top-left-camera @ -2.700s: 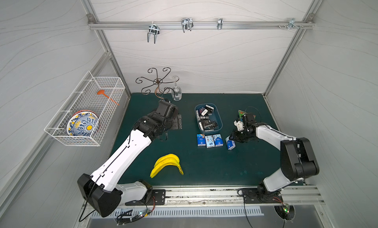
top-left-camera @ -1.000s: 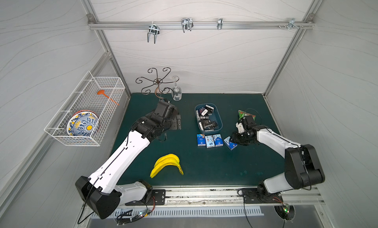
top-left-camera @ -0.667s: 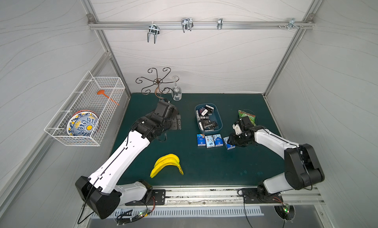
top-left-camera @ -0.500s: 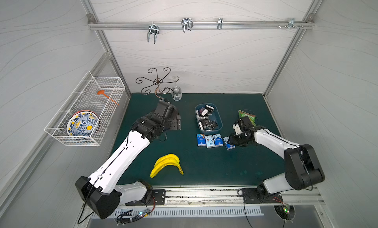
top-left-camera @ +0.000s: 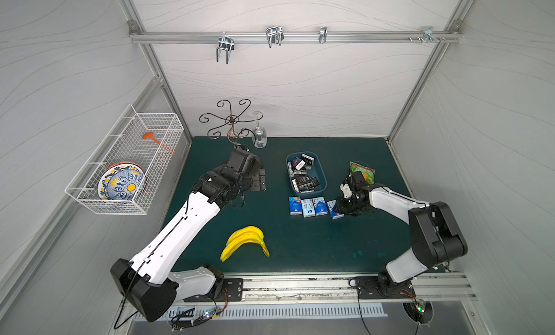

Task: Take the pocket tissues out of the storage box
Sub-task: Move the pocket tissues to the center of the board.

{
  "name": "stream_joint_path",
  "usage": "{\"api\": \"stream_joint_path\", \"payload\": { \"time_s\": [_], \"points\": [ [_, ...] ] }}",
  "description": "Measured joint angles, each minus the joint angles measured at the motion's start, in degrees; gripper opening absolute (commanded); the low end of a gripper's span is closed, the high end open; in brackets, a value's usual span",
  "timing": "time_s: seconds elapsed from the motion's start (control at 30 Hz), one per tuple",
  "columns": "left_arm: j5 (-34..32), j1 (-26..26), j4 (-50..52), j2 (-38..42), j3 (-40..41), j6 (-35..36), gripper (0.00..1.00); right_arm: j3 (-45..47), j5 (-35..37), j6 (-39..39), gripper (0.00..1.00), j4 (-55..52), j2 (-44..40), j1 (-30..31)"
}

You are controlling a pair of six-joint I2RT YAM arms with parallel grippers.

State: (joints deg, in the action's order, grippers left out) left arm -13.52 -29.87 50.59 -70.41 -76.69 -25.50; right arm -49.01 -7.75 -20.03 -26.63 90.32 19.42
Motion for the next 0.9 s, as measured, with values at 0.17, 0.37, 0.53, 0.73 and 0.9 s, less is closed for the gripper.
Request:
{"api": "stream_joint_path", "payload": {
  "time_s": [0.17,0.37,0.53,0.73,0.9],
  "points": [
    [0.0,0.0,0.0,0.0,0.0,0.0,0.87,-0.1,-0.1,-1.0,0.41,1.9,0.4,-0.2],
    [0.0,0.0,0.0,0.0,0.0,0.0,0.87,-1.2,-0.8,-1.9,0.41,3.3,2.0,-0.4],
    [0.0,0.0,0.0,0.0,0.0,0.1,0.87,-1.8,-0.9,-3.0,0.41,4.6,2.9,-0.3],
    [-0.2,0.0,0.1,0.0,0.0,0.3,0.87,-1.7,-0.9,-4.2,0.41,5.5,3.0,-0.1],
    [-0.5,0.0,0.2,0.0,0.0,0.3,0.87,-1.7,-0.7,-4.7,0.43,5.9,3.0,0.5]
  ]
}}
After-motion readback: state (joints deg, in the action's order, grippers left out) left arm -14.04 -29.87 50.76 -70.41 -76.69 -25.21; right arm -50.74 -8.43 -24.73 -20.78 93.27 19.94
